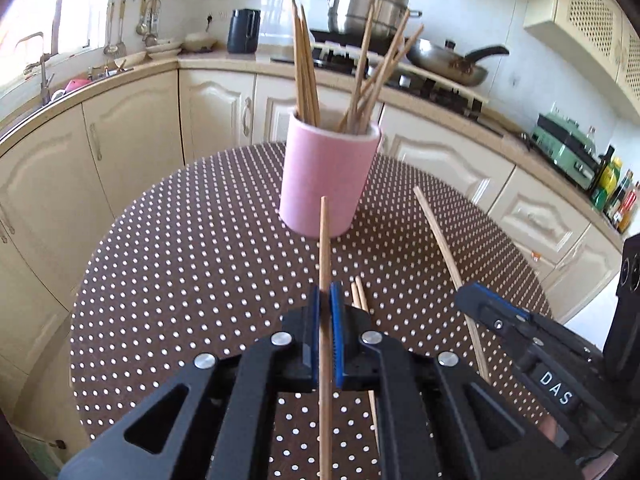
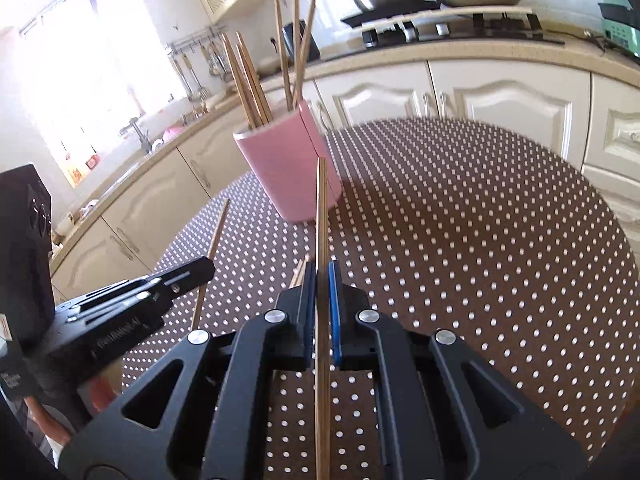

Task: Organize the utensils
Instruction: 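Lift both held chopsticks upright and carry them over the pink cup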

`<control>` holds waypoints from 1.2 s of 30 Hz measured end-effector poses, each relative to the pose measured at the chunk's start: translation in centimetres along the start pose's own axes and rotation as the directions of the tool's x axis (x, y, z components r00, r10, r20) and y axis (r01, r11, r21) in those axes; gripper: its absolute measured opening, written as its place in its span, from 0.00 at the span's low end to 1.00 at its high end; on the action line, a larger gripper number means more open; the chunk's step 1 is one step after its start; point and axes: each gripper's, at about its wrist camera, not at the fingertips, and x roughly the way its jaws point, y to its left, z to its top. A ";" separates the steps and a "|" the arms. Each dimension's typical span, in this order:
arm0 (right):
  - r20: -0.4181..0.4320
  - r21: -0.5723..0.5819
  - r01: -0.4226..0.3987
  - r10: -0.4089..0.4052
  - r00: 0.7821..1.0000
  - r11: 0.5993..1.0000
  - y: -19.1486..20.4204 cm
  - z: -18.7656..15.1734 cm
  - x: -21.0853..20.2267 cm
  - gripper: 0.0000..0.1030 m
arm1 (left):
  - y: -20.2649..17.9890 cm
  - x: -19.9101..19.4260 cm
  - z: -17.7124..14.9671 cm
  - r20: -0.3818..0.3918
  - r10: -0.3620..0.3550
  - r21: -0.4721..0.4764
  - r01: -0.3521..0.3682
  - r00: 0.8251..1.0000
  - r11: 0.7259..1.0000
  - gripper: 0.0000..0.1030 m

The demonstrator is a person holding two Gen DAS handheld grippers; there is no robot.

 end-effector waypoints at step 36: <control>0.259 -0.107 -0.105 0.130 0.957 0.989 2.3 5.6 -4.3 0.07 | -1.1 -7.2 4.7 0.230 -0.017 0.018 0.014 0.973 1.000 0.06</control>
